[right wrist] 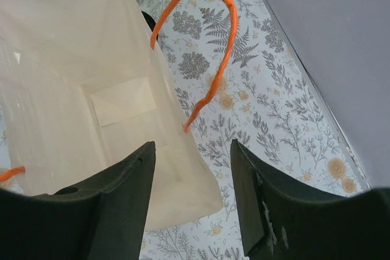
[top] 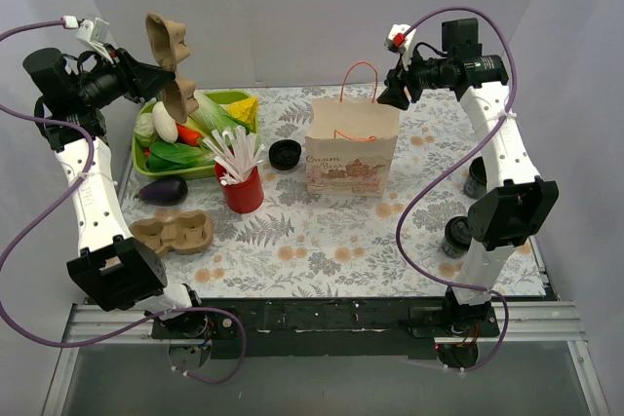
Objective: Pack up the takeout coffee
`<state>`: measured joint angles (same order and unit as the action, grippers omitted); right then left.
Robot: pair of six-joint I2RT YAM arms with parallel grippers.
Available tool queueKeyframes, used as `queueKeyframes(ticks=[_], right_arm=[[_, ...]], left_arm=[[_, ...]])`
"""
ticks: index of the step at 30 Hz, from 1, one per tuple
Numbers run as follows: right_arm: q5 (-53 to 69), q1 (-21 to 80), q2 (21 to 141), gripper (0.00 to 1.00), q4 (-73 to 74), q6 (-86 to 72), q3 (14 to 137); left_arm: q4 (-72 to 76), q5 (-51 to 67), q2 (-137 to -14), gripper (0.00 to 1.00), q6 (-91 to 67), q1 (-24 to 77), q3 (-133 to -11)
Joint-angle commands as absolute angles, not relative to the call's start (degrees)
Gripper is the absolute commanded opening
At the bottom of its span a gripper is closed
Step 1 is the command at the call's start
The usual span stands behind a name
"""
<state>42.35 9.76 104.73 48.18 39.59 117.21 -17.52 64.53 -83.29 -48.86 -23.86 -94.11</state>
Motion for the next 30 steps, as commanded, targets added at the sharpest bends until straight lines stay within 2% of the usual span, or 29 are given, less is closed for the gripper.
queueKeyframes(ticks=[1, 9, 18, 21, 22, 24, 25, 30], right_arm=[[44.47, 9.58, 105.29, 0.60, 52.55, 44.03, 117.16], [45.44, 9.58, 109.32, 0.59, 47.74, 43.07, 117.07], [49.91, 10.02, 114.96, 0.48, 49.75, 43.15, 123.40], [50.88, 10.55, 115.05, 0.36, 50.71, 43.85, 123.05], [51.24, 10.63, 115.05, 0.25, 51.67, 44.21, 123.05], [52.03, 10.63, 114.61, 0.13, 52.20, 44.12, 123.13], [52.12, 10.72, 114.26, 0.02, 52.38, 44.03, 123.05], [51.60, 11.16, 108.73, 0.01, 50.89, 42.80, 119.55]], left_arm=[[-16.87, 65.13, -79.89, 0.00, -48.87, -23.64, -93.87], [-16.88, 65.13, -80.42, 0.00, -49.74, -23.64, -94.48], [-16.61, 63.81, -85.60, 0.00, -51.06, -23.29, -102.55], [-16.00, 63.89, -88.24, 0.00, -51.85, -22.33, -106.06], [-15.91, 64.16, -89.20, 0.00, -51.77, -22.06, -107.13], [-15.91, 65.12, -91.92, 0.00, -51.85, -21.27, -109.68], [-15.82, 65.56, -92.89, 0.00, -52.03, -20.92, -112.38], [-15.82, 67.15, -97.73, 0.00, -52.21, -17.59, -117.86]])
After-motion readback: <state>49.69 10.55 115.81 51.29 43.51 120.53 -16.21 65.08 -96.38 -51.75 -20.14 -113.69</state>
